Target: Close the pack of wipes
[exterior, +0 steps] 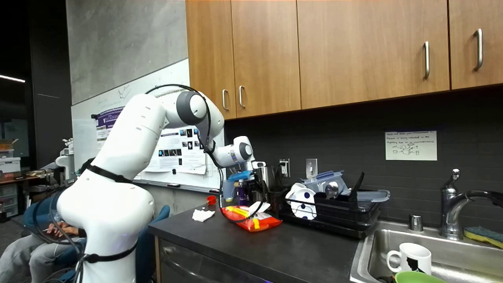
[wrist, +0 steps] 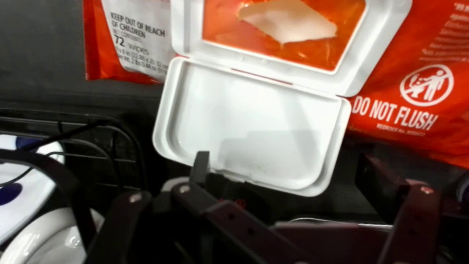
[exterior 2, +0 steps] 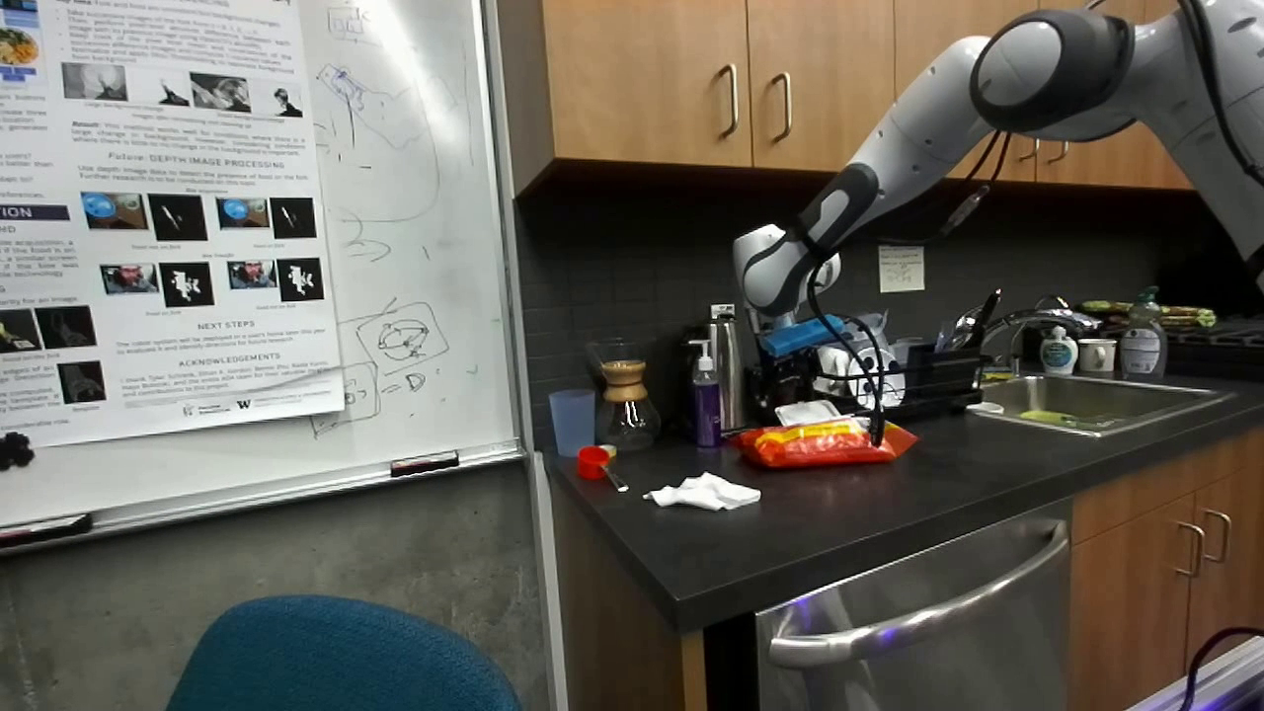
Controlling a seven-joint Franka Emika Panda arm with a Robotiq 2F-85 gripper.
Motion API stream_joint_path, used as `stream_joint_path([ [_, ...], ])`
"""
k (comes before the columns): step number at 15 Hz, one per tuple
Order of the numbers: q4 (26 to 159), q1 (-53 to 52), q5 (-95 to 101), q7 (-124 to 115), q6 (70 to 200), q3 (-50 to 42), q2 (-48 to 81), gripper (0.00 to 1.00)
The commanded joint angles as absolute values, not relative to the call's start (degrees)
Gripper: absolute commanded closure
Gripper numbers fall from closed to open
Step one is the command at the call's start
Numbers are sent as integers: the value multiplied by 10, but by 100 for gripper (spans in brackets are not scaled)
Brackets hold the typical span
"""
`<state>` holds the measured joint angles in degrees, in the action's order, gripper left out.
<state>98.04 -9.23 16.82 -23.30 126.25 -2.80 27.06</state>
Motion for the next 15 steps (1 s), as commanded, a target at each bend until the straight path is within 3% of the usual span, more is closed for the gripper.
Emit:
stream_joint_path([
  [1, 958, -101, 181, -240, 1257, -37, 287, 0],
  [15, 932, -104, 182, -241, 1259, -46, 308, 0],
])
